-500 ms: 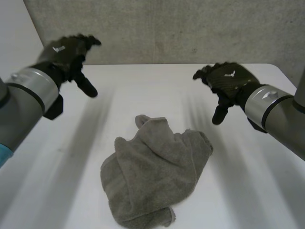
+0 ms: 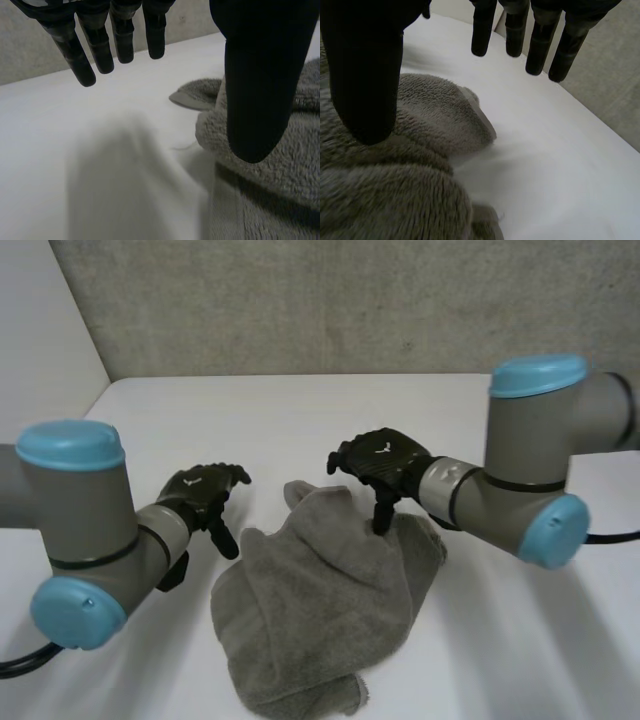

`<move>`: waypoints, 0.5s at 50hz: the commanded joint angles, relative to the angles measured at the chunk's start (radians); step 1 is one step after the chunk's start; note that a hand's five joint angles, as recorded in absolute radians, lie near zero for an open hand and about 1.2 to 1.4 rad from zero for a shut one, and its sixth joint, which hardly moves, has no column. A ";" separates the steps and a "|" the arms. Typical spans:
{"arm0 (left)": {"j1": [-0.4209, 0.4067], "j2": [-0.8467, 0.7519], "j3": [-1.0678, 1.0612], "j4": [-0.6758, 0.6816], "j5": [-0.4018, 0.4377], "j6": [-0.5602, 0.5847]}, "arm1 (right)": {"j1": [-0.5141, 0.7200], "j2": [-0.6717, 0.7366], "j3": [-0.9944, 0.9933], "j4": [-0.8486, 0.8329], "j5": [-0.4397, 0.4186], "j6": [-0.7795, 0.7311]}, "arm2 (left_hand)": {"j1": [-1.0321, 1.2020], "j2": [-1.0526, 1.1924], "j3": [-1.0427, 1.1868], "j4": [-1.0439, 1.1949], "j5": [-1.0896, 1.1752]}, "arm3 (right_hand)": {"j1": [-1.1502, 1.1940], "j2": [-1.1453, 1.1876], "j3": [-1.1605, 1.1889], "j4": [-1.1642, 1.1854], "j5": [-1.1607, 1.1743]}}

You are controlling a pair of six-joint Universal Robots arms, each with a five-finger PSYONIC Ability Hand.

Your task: Fold the towel.

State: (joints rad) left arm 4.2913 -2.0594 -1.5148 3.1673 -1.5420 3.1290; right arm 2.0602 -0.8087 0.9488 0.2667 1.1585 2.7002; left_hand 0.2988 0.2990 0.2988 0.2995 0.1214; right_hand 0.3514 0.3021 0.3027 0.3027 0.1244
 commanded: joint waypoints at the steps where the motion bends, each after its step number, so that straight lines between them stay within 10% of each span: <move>1: -0.039 -0.048 -0.034 0.046 -0.029 0.000 | 0.037 0.170 -0.215 0.043 0.009 0.096 | 0.064 0.064 0.064 0.064 0.067 | 0.109 0.158 0.158 0.158 0.161; 15: -0.065 -0.090 -0.034 0.077 -0.030 0.014 | 0.038 0.382 -0.513 0.216 0.010 0.122 | 0.285 0.284 0.285 0.284 0.288 | 0.206 0.256 0.255 0.255 0.259; 25: -0.065 -0.117 0.007 0.146 -0.024 0.025 | 0.038 0.395 -0.651 0.210 -0.005 0.122 | 1.097 1.097 1.097 1.097 1.100 | 1.045 1.094 1.094 1.094 1.097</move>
State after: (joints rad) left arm 4.2256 -2.1613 -1.5414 3.2706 -1.5704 3.1450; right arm 2.0986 -0.4047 0.3682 0.4917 1.1696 2.8232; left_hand 0.9636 0.9688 0.9677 0.9688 0.7837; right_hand 1.2116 1.0614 1.0590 1.0481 0.8667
